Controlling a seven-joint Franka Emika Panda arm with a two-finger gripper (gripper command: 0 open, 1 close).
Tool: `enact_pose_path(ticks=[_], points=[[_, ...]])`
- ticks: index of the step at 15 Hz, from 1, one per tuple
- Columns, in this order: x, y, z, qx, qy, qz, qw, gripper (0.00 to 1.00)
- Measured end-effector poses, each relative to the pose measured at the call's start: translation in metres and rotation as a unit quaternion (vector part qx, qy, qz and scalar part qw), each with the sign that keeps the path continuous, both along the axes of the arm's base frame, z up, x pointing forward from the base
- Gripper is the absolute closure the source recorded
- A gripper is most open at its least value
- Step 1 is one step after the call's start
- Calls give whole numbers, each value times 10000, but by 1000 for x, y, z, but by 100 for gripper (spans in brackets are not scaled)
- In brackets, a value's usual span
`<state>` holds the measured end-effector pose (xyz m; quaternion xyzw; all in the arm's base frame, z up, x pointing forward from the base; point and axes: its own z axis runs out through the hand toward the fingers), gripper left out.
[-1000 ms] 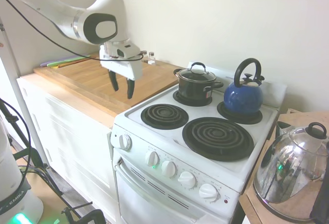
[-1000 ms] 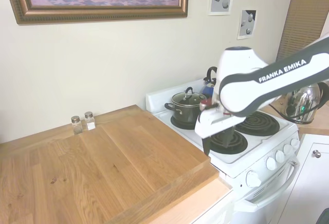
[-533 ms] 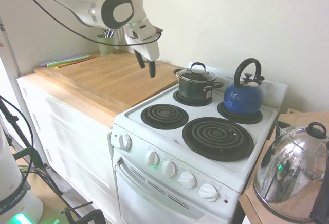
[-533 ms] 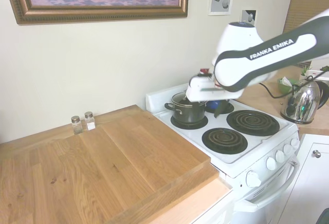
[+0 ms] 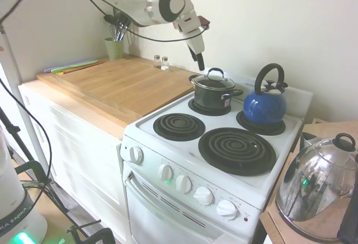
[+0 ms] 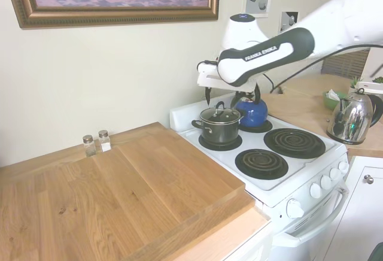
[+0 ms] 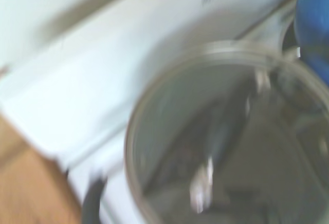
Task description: Uncover the lid of the pot
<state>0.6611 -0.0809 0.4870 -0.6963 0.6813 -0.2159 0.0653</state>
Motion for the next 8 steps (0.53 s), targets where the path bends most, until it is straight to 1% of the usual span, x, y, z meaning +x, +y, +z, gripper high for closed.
enact_pose_path(ticks=[1, 2, 5, 8], points=[[10, -6, -4, -3, 46, -92, 9999, 0], [18, -12, -10, 4, 107, -175, 9998, 100], [35, -27, -22, 192, 90, -387, 9990, 100], [44, -37, -15, 230, 8, -502, 9985, 100]])
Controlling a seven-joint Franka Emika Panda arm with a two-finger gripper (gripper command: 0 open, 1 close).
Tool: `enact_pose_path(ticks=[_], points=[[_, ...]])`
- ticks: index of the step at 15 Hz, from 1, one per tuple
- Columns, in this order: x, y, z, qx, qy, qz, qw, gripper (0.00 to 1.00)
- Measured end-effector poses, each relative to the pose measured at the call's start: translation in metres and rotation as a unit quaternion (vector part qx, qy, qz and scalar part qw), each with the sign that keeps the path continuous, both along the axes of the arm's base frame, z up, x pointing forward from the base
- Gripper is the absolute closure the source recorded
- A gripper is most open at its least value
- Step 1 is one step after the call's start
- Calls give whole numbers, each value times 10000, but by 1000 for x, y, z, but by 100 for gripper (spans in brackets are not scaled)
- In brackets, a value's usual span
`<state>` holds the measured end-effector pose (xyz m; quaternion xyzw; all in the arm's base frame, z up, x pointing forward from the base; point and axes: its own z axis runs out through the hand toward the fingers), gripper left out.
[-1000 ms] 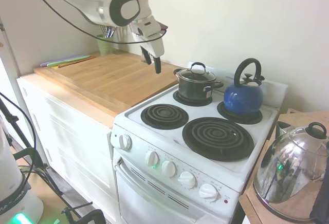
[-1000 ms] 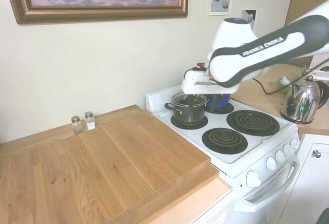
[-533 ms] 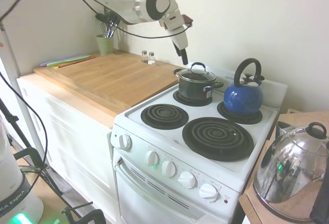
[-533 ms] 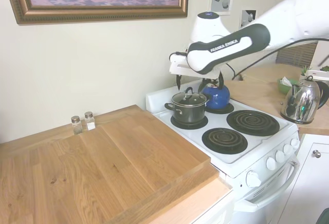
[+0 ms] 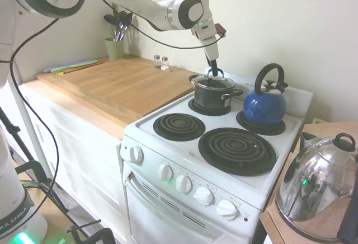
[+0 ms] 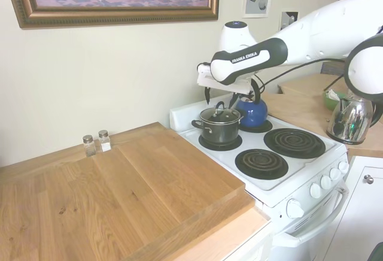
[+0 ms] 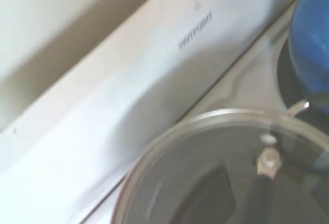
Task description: Uncover the lid of the pot
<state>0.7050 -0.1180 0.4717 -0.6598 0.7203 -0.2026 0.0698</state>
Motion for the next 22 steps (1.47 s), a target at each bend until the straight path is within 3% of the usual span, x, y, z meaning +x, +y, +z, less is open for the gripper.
enact_pose_path(ticks=[15, 22], points=[[15, -9, -11, 30, 151, -105, 9998, 100], [19, -18, -8, 197, 141, -155, 9996, 100]])
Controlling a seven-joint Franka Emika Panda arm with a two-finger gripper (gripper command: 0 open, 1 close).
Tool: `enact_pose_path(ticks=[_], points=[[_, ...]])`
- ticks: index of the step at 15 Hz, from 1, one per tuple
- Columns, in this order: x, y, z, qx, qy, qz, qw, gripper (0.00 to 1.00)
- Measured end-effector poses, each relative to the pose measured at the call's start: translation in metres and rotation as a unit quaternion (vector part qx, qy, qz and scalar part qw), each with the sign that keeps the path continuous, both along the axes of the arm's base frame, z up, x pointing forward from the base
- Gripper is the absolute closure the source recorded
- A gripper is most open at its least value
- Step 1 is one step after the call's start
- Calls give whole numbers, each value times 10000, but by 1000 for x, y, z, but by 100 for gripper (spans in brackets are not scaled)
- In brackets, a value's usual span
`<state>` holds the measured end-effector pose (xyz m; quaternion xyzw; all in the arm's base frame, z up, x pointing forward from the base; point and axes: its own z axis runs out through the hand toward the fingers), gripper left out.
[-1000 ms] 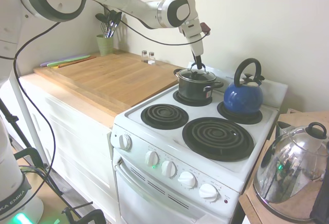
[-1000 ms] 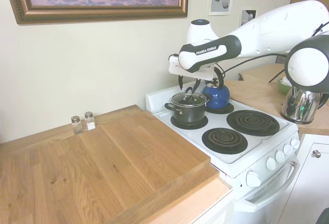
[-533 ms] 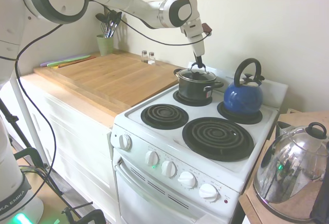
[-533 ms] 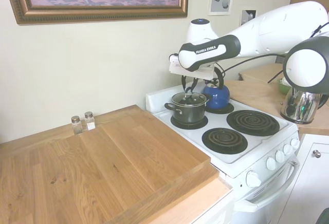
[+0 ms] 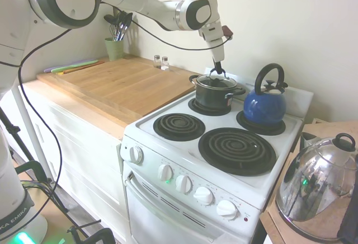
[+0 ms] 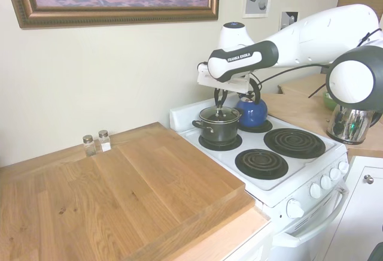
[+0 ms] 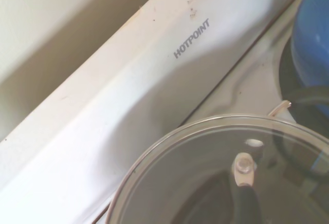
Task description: Uncover the lid of the pot
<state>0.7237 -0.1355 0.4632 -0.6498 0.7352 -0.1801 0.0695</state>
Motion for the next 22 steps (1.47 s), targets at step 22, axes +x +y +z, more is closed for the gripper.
enact_pose_path(ticks=[22], points=[[-165, 248, 124, -501, -649, 1529, 9848, 100]])
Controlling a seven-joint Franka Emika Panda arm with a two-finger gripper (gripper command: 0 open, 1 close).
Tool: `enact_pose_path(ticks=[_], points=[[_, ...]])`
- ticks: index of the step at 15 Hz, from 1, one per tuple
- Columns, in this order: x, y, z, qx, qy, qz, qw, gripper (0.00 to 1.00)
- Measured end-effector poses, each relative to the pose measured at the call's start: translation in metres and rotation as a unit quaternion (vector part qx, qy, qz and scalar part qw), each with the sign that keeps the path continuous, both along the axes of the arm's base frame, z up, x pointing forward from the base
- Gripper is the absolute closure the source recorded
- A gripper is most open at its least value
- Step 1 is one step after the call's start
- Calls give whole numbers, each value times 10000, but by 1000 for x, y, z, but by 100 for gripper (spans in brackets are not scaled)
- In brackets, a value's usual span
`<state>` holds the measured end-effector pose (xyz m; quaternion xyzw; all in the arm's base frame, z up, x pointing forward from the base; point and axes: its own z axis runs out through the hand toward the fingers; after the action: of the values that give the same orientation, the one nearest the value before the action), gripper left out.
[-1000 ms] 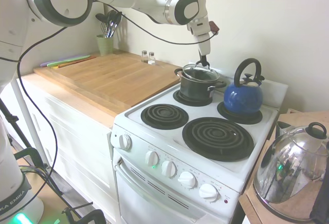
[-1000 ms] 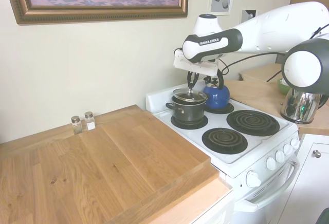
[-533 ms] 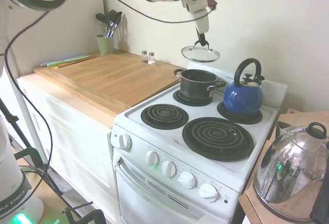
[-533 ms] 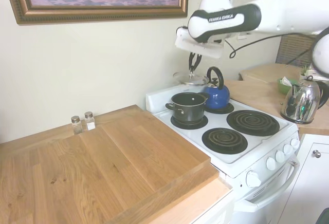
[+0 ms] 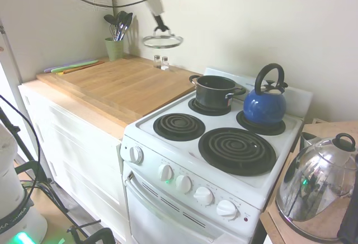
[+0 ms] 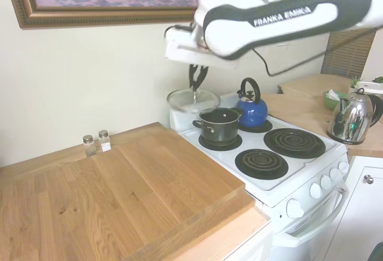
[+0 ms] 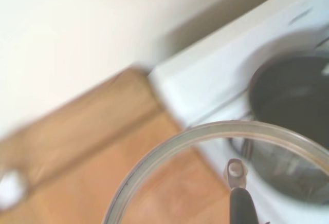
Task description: Uncover the lid of the pot
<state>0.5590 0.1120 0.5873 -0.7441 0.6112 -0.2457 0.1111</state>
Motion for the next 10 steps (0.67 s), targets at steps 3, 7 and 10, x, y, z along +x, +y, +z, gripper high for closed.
enact_pose_path(ticks=[3, 7, 10], points=[[-38, 43, -68, -181, 242, 180, 9994, 100], [-53, 81, -132, -315, 519, 329, 9976, 100], [-48, 96, -162, -389, 674, 407, 9961, 100]])
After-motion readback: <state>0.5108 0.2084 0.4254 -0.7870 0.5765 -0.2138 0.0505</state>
